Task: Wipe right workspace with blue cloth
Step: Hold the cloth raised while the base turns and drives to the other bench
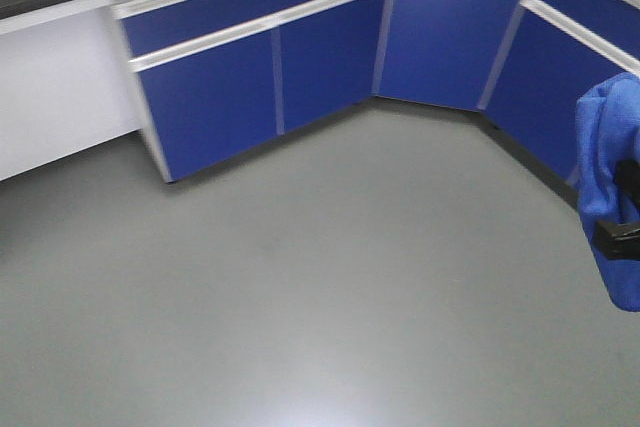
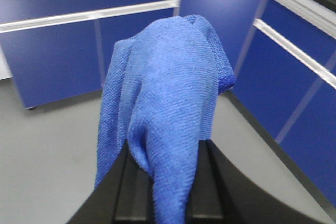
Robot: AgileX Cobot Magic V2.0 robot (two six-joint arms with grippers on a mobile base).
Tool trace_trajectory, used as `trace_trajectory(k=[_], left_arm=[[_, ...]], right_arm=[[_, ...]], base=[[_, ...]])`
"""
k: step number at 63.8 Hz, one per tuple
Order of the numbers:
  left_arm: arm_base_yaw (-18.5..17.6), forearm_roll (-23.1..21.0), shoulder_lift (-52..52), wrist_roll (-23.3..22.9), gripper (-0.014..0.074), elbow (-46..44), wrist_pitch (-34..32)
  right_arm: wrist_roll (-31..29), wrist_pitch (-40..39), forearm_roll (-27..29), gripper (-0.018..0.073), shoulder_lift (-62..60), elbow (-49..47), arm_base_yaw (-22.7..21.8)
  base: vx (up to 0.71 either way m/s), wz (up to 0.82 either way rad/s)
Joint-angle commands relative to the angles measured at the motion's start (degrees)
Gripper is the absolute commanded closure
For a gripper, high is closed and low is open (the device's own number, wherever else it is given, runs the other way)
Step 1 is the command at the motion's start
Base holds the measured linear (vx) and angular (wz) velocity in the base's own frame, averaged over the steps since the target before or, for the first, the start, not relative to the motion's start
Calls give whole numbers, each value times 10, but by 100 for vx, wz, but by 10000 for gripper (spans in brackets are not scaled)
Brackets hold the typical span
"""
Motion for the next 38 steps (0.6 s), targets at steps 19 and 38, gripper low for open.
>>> trace_trajectory(k=[19,38], left_arm=[[-3,1,-9,-5,602,17,-48],[-3,1,-9,-5,602,17,-48]], right_arm=[[-2,-42,-10,564,0,-17,0],[-2,-43,-10,564,0,-17,0]], base=[[-8,-84],[-5,-79]])
